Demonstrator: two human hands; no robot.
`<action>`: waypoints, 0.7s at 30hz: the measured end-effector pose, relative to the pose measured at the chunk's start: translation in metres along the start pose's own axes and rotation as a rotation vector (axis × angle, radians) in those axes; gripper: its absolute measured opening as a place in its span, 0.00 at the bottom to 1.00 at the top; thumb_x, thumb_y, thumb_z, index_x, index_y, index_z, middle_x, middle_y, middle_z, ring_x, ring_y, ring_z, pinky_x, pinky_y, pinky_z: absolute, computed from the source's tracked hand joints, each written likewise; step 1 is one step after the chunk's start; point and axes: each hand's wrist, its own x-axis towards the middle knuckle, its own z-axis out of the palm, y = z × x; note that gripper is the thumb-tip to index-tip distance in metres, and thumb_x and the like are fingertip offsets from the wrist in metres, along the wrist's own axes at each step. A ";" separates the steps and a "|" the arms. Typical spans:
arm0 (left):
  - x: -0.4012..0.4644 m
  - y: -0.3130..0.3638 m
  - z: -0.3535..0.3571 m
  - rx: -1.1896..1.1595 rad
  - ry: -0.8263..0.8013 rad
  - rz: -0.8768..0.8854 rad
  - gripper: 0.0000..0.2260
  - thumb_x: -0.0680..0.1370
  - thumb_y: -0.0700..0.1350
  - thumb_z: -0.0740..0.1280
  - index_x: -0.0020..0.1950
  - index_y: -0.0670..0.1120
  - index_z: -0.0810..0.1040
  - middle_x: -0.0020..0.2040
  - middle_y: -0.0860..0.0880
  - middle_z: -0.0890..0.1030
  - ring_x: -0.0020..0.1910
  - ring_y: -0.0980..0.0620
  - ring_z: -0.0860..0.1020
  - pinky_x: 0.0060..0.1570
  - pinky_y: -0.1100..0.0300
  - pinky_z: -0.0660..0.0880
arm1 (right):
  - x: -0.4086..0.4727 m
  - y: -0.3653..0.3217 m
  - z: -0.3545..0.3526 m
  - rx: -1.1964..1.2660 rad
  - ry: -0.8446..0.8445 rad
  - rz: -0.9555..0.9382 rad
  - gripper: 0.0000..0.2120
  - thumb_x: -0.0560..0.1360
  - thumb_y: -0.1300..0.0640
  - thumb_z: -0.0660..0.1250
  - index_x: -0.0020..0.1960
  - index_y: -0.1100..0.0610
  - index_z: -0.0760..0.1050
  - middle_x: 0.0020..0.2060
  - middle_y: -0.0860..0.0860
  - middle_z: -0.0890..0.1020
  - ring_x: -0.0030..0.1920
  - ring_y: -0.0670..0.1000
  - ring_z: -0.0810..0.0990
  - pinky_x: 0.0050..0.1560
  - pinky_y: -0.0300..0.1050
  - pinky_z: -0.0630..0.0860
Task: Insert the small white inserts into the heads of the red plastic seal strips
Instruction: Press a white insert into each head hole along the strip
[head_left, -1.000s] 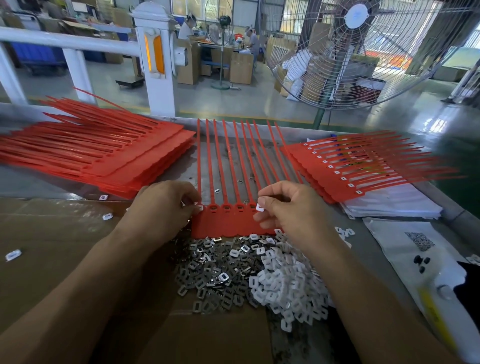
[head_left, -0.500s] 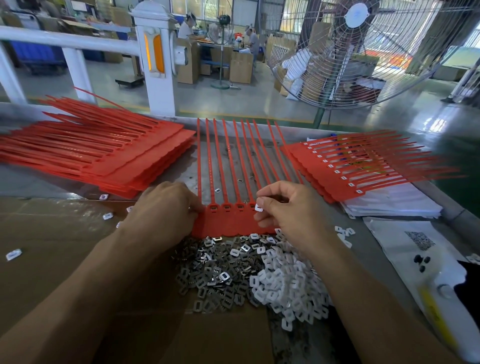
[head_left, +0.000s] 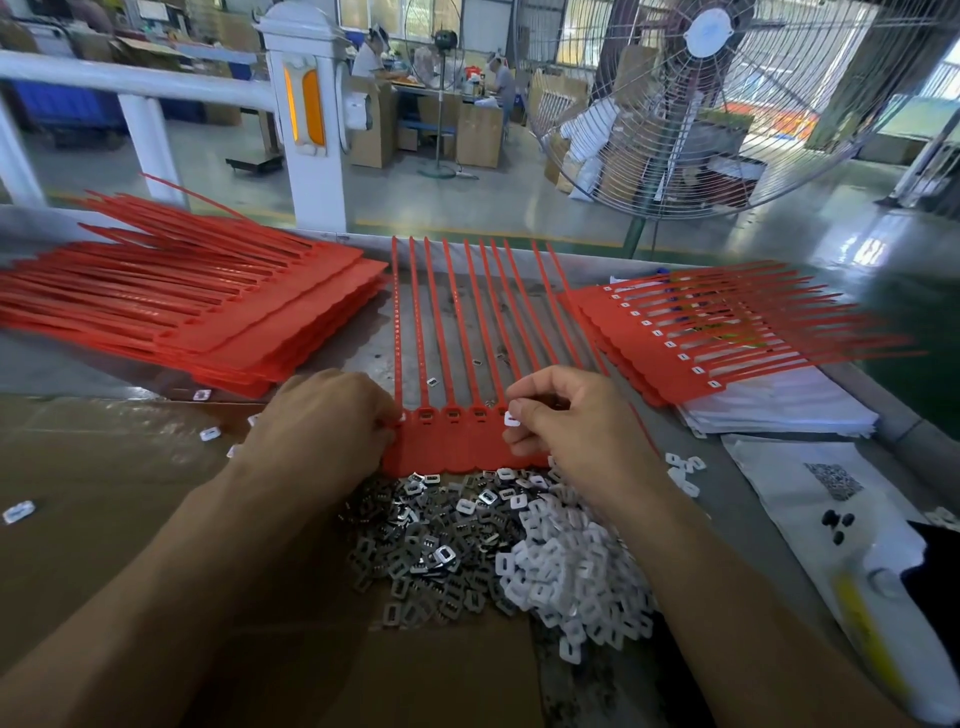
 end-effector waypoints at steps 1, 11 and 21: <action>0.000 0.001 -0.001 0.001 -0.014 -0.006 0.10 0.77 0.48 0.69 0.55 0.57 0.85 0.52 0.54 0.85 0.56 0.49 0.80 0.59 0.51 0.74 | 0.000 0.000 0.000 0.002 -0.003 0.002 0.06 0.81 0.62 0.69 0.49 0.52 0.82 0.36 0.48 0.87 0.37 0.49 0.87 0.41 0.40 0.84; -0.003 0.009 0.001 0.065 0.012 -0.021 0.11 0.80 0.49 0.63 0.59 0.57 0.83 0.57 0.55 0.79 0.61 0.51 0.74 0.63 0.51 0.70 | 0.000 0.001 0.004 0.070 -0.018 0.001 0.09 0.79 0.67 0.69 0.49 0.54 0.83 0.41 0.50 0.86 0.41 0.48 0.88 0.43 0.39 0.84; -0.004 0.029 0.008 -0.325 0.333 0.113 0.06 0.75 0.50 0.74 0.51 0.54 0.84 0.46 0.58 0.79 0.46 0.55 0.77 0.50 0.51 0.75 | 0.003 0.000 0.003 0.239 -0.076 0.077 0.06 0.78 0.63 0.72 0.51 0.53 0.83 0.35 0.52 0.86 0.32 0.48 0.83 0.35 0.39 0.79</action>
